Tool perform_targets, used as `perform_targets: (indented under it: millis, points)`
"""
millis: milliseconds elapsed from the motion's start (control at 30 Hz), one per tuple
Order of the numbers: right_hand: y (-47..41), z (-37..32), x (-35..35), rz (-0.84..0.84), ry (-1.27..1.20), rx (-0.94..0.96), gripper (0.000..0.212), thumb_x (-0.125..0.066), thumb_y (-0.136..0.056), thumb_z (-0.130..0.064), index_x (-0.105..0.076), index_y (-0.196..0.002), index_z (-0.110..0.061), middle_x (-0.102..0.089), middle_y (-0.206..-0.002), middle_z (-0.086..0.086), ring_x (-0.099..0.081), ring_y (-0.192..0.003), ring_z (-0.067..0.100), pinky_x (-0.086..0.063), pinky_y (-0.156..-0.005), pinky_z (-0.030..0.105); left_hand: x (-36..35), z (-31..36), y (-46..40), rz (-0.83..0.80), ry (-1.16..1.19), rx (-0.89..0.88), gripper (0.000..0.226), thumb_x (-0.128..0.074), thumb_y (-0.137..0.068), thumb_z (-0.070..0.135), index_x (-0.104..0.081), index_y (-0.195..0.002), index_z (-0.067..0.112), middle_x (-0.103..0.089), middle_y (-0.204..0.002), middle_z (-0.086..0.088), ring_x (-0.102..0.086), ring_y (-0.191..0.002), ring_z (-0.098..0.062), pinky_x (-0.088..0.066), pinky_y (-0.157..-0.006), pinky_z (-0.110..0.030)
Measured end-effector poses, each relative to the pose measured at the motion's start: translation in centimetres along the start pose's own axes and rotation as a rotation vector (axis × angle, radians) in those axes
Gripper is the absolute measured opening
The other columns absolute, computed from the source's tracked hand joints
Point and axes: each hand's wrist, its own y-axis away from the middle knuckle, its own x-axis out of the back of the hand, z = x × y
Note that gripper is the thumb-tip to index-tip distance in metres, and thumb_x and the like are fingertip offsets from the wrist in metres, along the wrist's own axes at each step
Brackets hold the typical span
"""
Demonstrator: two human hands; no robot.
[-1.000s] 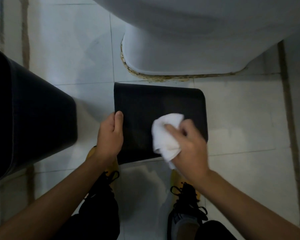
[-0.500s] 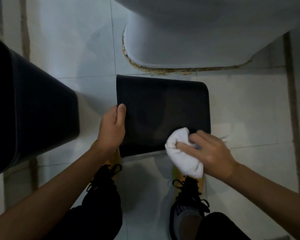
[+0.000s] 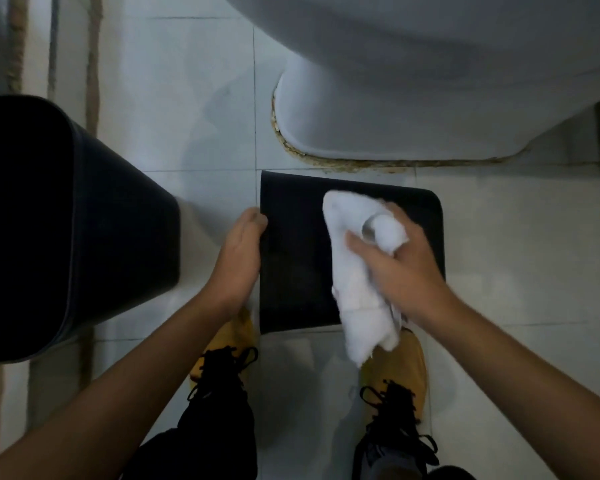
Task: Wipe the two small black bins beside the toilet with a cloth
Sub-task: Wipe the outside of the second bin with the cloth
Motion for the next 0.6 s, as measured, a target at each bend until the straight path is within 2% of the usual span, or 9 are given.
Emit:
perform_targets:
  millis: [33,67,133,200,233,300,367,467,600]
  points:
    - [-0.9,-0.5,0.3,0.011,0.006,-0.038,0.041,-0.070,-0.091,-0.035,-0.055,-0.129,-0.038,-0.058,-0.131,-0.012,-0.057,-0.117,0.001,-0.050,-0.096,0.026,0.0,0.5,-0.4,0.003,0.022,0.015,0.036,-0.028,-0.105,0.039,-0.062,-0.105,0.025,-0.068,-0.103,0.000,-0.066,-0.096,-0.011,-0.054,-0.079,-0.027]
    - [-1.9,-1.3,0.5,0.013,0.028,-0.013,0.036,-0.068,-0.093,-0.032,-0.057,-0.127,-0.034,-0.062,-0.124,-0.015,-0.059,-0.113,-0.003,-0.050,-0.093,0.021,0.0,1.0,-0.8,0.004,0.037,0.029,0.039,-0.028,-0.105,0.044,-0.063,-0.106,0.027,-0.069,-0.104,0.002,-0.066,-0.097,-0.010,-0.054,-0.083,-0.029]
    - [-3.6,-3.5,0.1,-0.007,0.093,0.073,0.020,-0.063,-0.096,-0.021,-0.061,-0.112,-0.032,-0.066,-0.104,-0.018,-0.062,-0.099,-0.006,-0.052,-0.079,0.013,0.0,1.3,-1.4,0.000,0.071,0.063,0.041,-0.031,-0.104,0.046,-0.066,-0.108,0.025,-0.072,-0.104,0.002,-0.068,-0.098,-0.012,-0.057,-0.085,-0.033]
    - [-5.2,-4.9,-1.2,0.007,0.242,0.154,0.006,-0.059,-0.094,-0.015,-0.062,-0.095,-0.020,-0.066,-0.089,-0.009,-0.064,-0.085,0.008,-0.053,-0.070,0.030,0.3,1.4,-1.7,-0.014,0.100,0.103,0.040,-0.034,-0.104,0.043,-0.067,-0.109,0.020,-0.072,-0.105,-0.001,-0.069,-0.101,-0.018,-0.059,-0.085,-0.037]
    - [-5.7,-5.2,-1.9,0.021,0.330,0.196,0.004,-0.059,-0.093,-0.014,-0.062,-0.090,-0.015,-0.063,-0.084,-0.004,-0.060,-0.080,0.015,-0.048,-0.066,0.036,0.4,1.5,-1.8,-0.027,0.110,0.121,0.040,-0.035,-0.104,0.041,-0.067,-0.109,0.018,-0.072,-0.105,-0.003,-0.068,-0.103,-0.021,-0.059,-0.086,-0.040]
    - [-5.8,-5.6,-3.3,0.037,0.508,0.293,0.008,-0.061,-0.091,-0.015,-0.065,-0.098,-0.012,-0.059,-0.092,0.000,-0.053,-0.082,0.016,-0.038,-0.070,0.030,0.9,1.5,-2.0,-0.059,0.118,0.143,0.042,-0.037,-0.104,0.040,-0.068,-0.111,0.013,-0.071,-0.109,-0.008,-0.067,-0.104,-0.026,-0.057,-0.089,-0.044]
    - [-4.9,-5.3,-4.0,-0.007,0.597,0.318,0.022,-0.062,-0.090,-0.015,-0.065,-0.112,-0.009,-0.057,-0.106,0.004,-0.053,-0.091,0.017,-0.039,-0.075,0.029,1.3,1.6,-2.2,-0.081,0.121,0.147,0.043,-0.039,-0.104,0.037,-0.068,-0.112,0.006,-0.071,-0.108,-0.012,-0.068,-0.099,-0.029,-0.057,-0.085,-0.043]
    - [-1.8,-4.1,-4.1,-0.162,0.501,0.290,0.021,-0.063,-0.091,-0.016,-0.064,-0.113,-0.014,-0.048,-0.098,-0.004,-0.052,-0.087,0.013,-0.040,-0.074,0.028,1.3,2.1,-2.2,-0.082,0.139,0.151,0.039,-0.040,-0.104,0.033,-0.067,-0.102,0.005,-0.071,-0.096,-0.013,-0.067,-0.085,-0.025,-0.056,-0.073,-0.036]
    - [4.0,-1.9,-5.0,-0.415,0.464,0.324,0.022,-0.066,-0.087,-0.012,-0.069,-0.109,-0.014,-0.052,-0.095,-0.005,-0.054,-0.084,0.011,-0.039,-0.074,0.024,1.1,2.1,-2.1,-0.079,0.139,0.173,0.041,-0.037,-0.105,0.036,-0.062,-0.116,0.004,-0.067,-0.112,-0.014,-0.066,-0.100,-0.028,-0.060,-0.082,-0.042]
